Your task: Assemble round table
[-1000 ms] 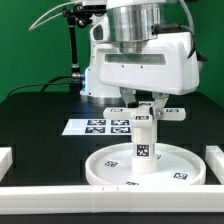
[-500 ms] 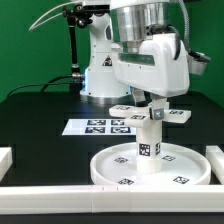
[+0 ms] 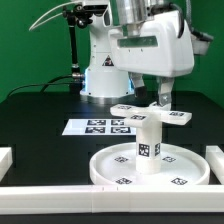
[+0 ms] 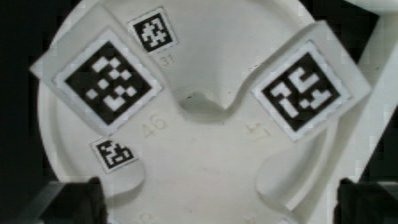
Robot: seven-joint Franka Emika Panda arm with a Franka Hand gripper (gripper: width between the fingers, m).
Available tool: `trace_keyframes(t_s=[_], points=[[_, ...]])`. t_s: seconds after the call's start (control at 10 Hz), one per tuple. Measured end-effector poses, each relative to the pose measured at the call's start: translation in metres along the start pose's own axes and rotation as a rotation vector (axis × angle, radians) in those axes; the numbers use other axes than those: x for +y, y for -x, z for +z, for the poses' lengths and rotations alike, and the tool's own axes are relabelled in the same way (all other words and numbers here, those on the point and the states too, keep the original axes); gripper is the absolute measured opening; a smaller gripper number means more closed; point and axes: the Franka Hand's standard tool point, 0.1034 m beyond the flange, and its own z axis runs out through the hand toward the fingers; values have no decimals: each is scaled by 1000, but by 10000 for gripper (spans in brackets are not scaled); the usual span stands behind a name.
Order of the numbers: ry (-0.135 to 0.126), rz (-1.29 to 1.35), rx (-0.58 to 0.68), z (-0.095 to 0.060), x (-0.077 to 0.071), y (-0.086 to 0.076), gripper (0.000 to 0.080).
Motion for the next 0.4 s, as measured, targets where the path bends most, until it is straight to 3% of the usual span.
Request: trace_keyframes(t_s=[0.4], points=[[4, -5, 0, 3, 1, 0, 649]])
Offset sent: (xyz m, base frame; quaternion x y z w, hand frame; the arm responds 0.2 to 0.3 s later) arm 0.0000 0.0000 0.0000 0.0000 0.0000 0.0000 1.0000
